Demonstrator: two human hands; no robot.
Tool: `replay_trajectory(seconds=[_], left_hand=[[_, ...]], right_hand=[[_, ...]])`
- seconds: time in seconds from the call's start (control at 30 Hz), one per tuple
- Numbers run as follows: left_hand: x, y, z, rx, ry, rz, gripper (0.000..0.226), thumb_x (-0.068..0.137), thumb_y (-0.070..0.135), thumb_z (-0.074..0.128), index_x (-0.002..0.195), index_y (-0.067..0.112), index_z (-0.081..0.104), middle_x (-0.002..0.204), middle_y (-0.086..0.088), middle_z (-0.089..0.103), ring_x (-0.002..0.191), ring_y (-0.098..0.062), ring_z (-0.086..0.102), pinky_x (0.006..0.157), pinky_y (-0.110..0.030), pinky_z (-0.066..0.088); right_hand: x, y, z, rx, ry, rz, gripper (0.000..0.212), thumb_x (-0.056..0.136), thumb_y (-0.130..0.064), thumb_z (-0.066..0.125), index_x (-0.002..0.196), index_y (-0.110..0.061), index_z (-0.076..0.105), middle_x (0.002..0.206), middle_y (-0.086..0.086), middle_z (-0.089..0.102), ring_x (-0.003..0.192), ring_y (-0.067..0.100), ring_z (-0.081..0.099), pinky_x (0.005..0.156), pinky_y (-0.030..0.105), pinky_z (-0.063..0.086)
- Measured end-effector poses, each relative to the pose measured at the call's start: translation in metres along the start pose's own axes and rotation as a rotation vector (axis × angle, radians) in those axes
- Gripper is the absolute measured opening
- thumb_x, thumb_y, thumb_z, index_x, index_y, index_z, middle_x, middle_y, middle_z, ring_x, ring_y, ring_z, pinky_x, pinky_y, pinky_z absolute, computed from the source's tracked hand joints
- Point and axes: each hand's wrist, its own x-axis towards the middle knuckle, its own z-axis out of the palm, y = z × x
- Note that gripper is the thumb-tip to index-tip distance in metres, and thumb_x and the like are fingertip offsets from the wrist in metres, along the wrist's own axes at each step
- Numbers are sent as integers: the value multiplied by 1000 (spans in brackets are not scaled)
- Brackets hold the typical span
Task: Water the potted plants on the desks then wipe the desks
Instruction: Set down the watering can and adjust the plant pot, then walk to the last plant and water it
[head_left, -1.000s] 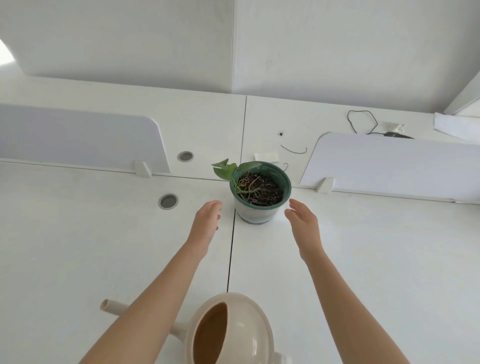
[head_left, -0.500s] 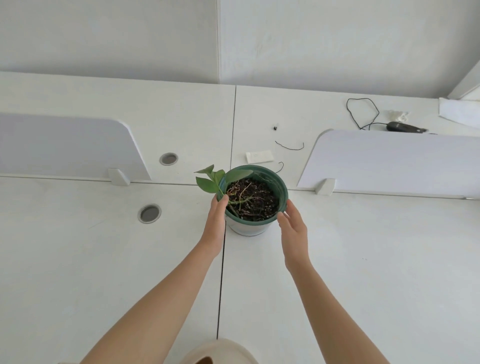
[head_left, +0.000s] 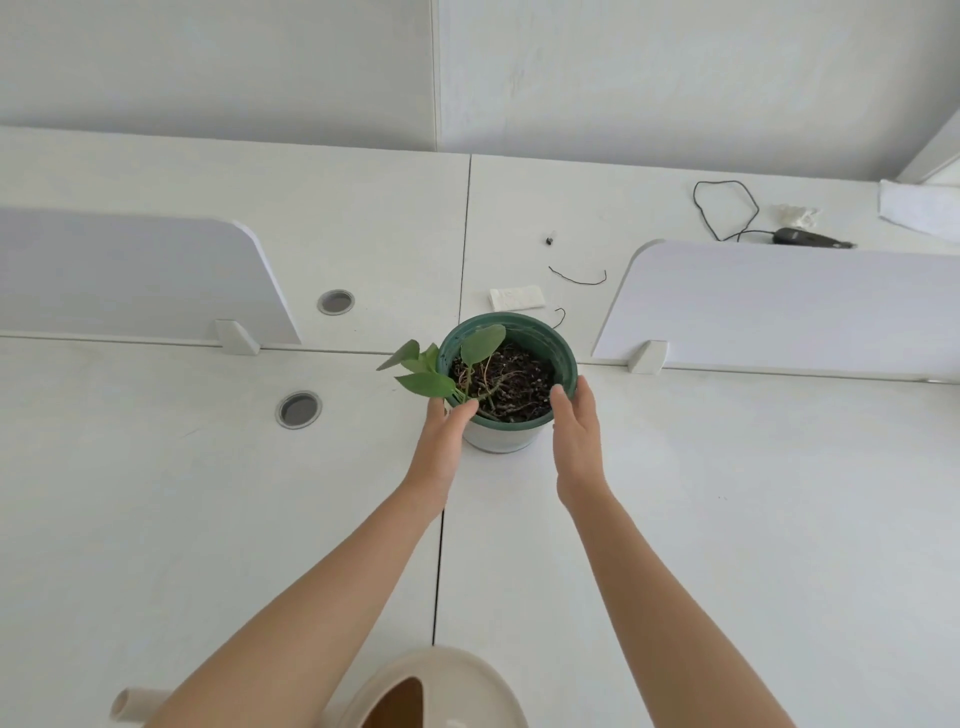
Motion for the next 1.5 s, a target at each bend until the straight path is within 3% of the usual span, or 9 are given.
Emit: replay_trajectory(seconds=[0.13, 0.33, 0.43, 0.6, 0.67, 0.8, 0.97, 1.17, 1.5], left_hand=[[-9, -6, 13, 98, -52, 3, 71, 89, 11, 52, 144, 33, 12, 144, 13, 31, 129, -4, 30, 107, -25, 21], [-36, 11, 4, 171, -95, -126, 65, 94, 18, 45, 148, 23, 9, 146, 15, 22, 132, -2, 21, 106, -21, 14], [-63, 22, -29, 231, 4, -156, 60, 93, 26, 46, 146, 20, 20, 153, 0, 25, 139, -15, 26, 115, -37, 20], [-148, 37, -90, 110, 163, 39, 27, 75, 32, 53, 100, 22, 60, 101, -2, 67, 99, -22, 62, 85, -32, 46], [-184, 28, -110, 54, 268, 128, 12, 88, 21, 53, 92, 19, 63, 84, 2, 71, 83, -16, 66, 78, -28, 48], [-235, -8, -140, -5, 506, 182, 28, 95, 9, 39, 83, 14, 64, 66, 9, 72, 63, -4, 66, 65, -13, 50], [-250, -40, -152, -132, 689, 92, 27, 90, 8, 39, 77, 15, 61, 70, -2, 66, 71, -21, 59, 64, -22, 45], [-233, -53, -150, -180, 548, -85, 33, 94, 16, 43, 127, 12, 47, 113, -7, 53, 102, -24, 52, 79, -34, 41], [-219, -49, -139, -202, 378, -143, 24, 94, 14, 40, 117, 10, 48, 97, -7, 63, 97, -25, 53, 78, -33, 43]], right_hand=[[3, -6, 8, 1, -34, 63, 59, 95, -33, 36, 144, -23, 5, 154, -4, 15, 140, 13, 17, 111, 30, 16], [-7, -20, -17, -60, -77, 141, 60, 93, -47, 32, 143, -33, 1, 155, -6, 11, 141, 16, 15, 113, 38, 14], [-45, -19, -35, -116, -82, 91, 53, 94, -42, 33, 142, -31, 15, 153, -5, 20, 139, 14, 21, 115, 40, 19], [-129, -6, -66, -317, -251, 14, 27, 94, -29, 41, 119, -28, 51, 130, -6, 51, 123, 10, 42, 110, 38, 31], [-163, 5, -75, -394, -325, 30, 20, 94, -27, 43, 109, -29, 56, 120, -9, 56, 117, 9, 46, 103, 31, 34], [-213, 31, -83, -436, -315, 77, 17, 92, -24, 47, 104, -26, 60, 111, -12, 59, 107, 2, 51, 85, 18, 36], [-243, 62, -84, -472, -272, 92, 16, 90, -22, 51, 102, -24, 62, 111, -5, 63, 101, 9, 57, 85, 20, 40], [-260, 84, -69, -515, -196, -29, 16, 96, -20, 36, 97, -29, 49, 100, 0, 59, 91, -1, 52, 72, 0, 36], [-258, 88, -68, -487, -233, 23, 14, 97, -24, 30, 100, -24, 44, 97, -2, 53, 90, 8, 48, 71, 2, 36]])
